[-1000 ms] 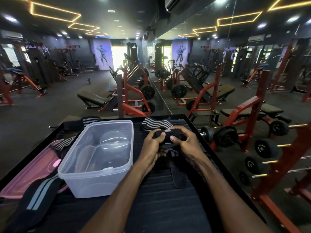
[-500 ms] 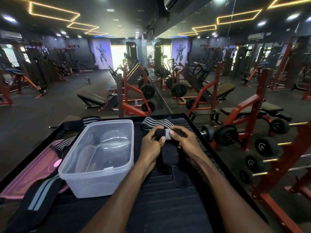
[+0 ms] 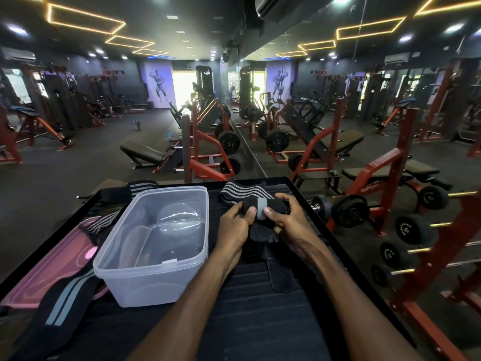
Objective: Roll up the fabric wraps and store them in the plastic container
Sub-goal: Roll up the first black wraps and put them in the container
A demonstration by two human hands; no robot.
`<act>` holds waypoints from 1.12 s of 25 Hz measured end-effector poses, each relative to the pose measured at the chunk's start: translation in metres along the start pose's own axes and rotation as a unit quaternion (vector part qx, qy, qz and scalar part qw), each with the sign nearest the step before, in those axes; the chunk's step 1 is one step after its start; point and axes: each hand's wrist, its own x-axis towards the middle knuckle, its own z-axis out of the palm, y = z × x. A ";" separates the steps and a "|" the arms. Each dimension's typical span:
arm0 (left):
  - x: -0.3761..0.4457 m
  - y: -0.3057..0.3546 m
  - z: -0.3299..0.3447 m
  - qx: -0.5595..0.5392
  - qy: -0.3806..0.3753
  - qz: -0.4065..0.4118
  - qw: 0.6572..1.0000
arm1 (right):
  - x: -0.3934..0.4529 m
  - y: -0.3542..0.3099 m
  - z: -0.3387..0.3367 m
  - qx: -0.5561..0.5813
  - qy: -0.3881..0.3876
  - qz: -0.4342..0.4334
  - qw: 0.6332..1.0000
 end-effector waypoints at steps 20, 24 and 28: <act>-0.006 0.000 -0.001 0.118 0.015 0.114 0.986 | 0.008 0.004 0.002 0.004 0.036 -0.009 0.999; -0.007 0.000 -0.001 0.119 0.010 0.099 0.988 | 0.010 0.010 -0.004 -0.103 0.091 -0.060 0.989; -0.007 -0.003 0.001 0.079 0.009 0.048 0.996 | 0.007 0.007 -0.008 -0.061 0.052 -0.062 0.995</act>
